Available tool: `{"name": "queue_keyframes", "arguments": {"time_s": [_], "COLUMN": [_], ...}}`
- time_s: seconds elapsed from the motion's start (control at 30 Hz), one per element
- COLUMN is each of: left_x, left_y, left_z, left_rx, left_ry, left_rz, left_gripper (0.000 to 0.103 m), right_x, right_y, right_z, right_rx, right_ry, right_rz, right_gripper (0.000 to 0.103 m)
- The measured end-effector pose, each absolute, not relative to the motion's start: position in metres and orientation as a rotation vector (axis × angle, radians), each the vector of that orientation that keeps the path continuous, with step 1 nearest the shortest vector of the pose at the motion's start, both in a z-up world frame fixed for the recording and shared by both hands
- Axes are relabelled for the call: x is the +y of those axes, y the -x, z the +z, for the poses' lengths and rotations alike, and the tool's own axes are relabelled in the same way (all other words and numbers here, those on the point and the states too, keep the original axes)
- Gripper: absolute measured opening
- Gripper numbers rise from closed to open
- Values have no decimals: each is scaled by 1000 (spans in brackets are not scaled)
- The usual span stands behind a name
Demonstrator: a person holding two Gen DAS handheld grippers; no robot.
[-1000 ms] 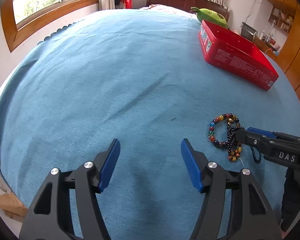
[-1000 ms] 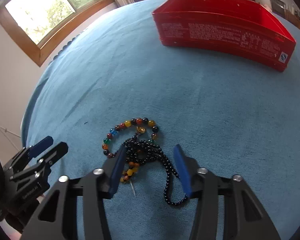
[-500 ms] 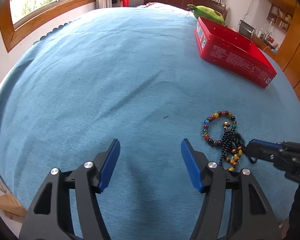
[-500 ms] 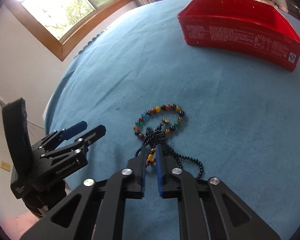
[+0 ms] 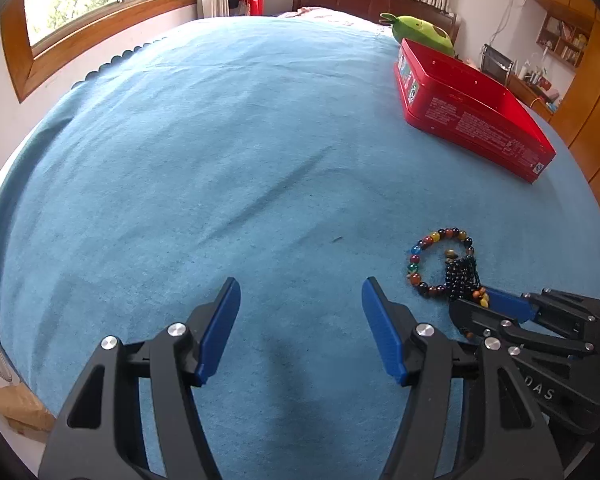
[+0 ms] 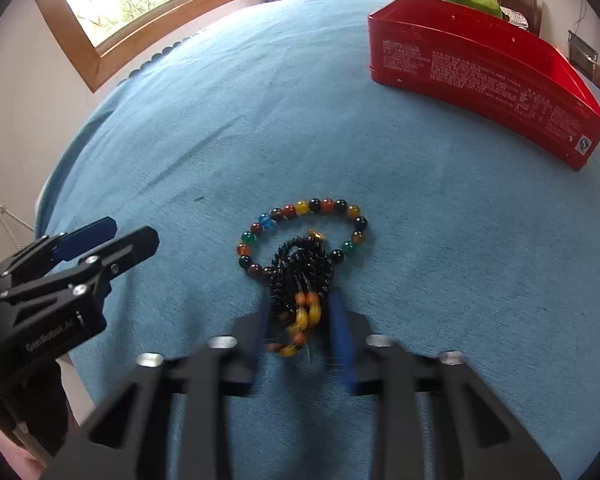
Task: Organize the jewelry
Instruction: 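Grasp the black bead necklace with the right tool and lift it, then grasp the multicolour bead bracelet with the left tool while the right holds the necklace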
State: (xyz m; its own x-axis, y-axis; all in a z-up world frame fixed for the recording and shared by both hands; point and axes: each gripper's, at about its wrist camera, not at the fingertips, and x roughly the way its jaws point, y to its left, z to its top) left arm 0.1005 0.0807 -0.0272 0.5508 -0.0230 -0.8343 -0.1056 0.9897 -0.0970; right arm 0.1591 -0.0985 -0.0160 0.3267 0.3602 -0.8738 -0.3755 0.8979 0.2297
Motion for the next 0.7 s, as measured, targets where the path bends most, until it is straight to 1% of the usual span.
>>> {"name": "queue_keyframes", "arguments": {"time_s": [0.03, 0.23, 0.43, 0.5, 0.63, 0.7], "left_x": [79, 62, 34, 26, 3, -6], "left_y": [-101, -110, -132, -136, -133, -135], "left_z": [-27, -24, -26, -28, -26, -30], "left_rx": [987, 996, 1018, 1037, 1051, 1085], "left_ry": [140, 112, 43, 39, 26, 26], "left_rz": [47, 7, -28, -52, -167, -223], "left_gripper": [63, 63, 63, 58, 57, 53], "right_x": [-102, -142, -184, -194, -203, -210], "right_y": [-159, -154, -147, -146, -150, -152], "right_z": [-15, -4, 7, 6, 3, 1], "right_rx": [1140, 1116, 1084, 1083, 1091, 1094], "right_ry": [7, -66, -124, -146, -186, -196], "right_rz": [487, 447, 378, 365, 362, 360], "right_gripper": [13, 8, 8, 8, 8, 8]}}
